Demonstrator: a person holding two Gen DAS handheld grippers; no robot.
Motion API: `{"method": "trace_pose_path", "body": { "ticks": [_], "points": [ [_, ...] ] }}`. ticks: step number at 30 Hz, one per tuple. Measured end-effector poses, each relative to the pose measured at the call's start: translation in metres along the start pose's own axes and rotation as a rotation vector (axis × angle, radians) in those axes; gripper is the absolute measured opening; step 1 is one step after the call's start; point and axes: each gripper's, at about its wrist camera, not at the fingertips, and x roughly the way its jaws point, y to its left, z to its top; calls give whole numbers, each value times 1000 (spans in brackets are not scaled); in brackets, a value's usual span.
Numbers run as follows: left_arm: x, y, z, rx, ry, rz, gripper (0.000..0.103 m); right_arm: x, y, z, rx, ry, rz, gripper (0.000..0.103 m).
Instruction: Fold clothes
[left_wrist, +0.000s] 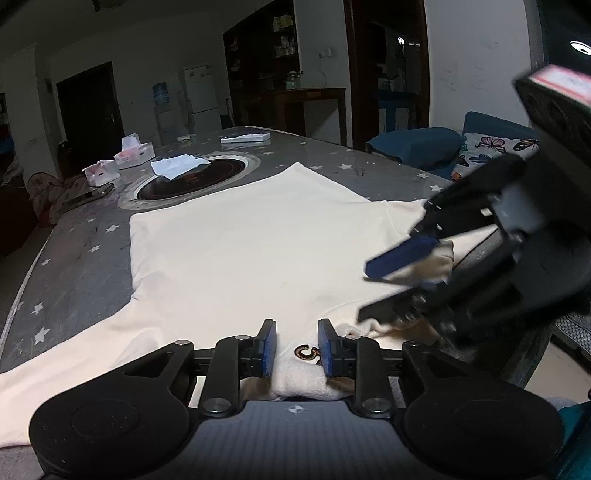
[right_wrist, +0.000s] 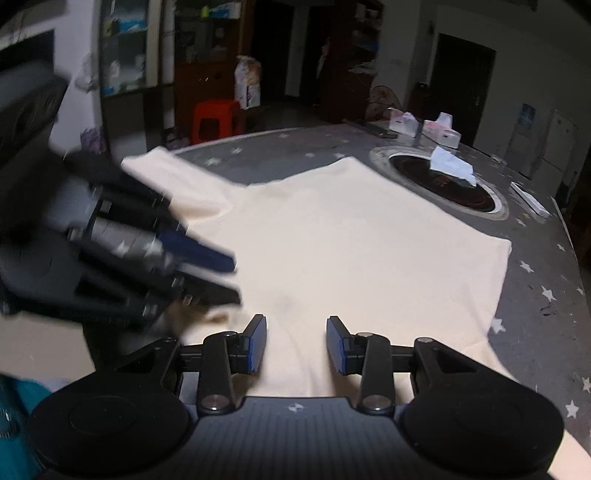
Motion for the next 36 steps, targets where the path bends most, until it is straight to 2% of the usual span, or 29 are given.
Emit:
{"method": "trace_pose_path", "body": {
  "ticks": [4,8,11,15,20,25,30,36],
  "points": [
    [-3,-1,12,-22,-33,-21,28,-12,2,-6,22,-21,0,37],
    [6,-6,25,-54,-64,-58,29,-28,-8,-13,109,-53,-6,41],
    [21,-11,26,-76,-43,-90,29,-34,-21,-23,189,-37,-26,41],
    [32,-20,17,-59,-8,-113,29,-40,-34,-35,256,-8,-5,45],
    [28,-18,14,-66,-5,-111,32,-60,-48,-35,310,-52,-6,45],
    [25,-23,19,-56,-8,-104,33,-67,-80,-47,402,-66,-128,45],
    [23,-30,30,-54,-43,-117,39,-65,-109,-64,497,-40,-267,45],
    [35,-42,27,-34,-9,-149,39,-69,-136,-87,616,-5,-404,46]
  ]
}}
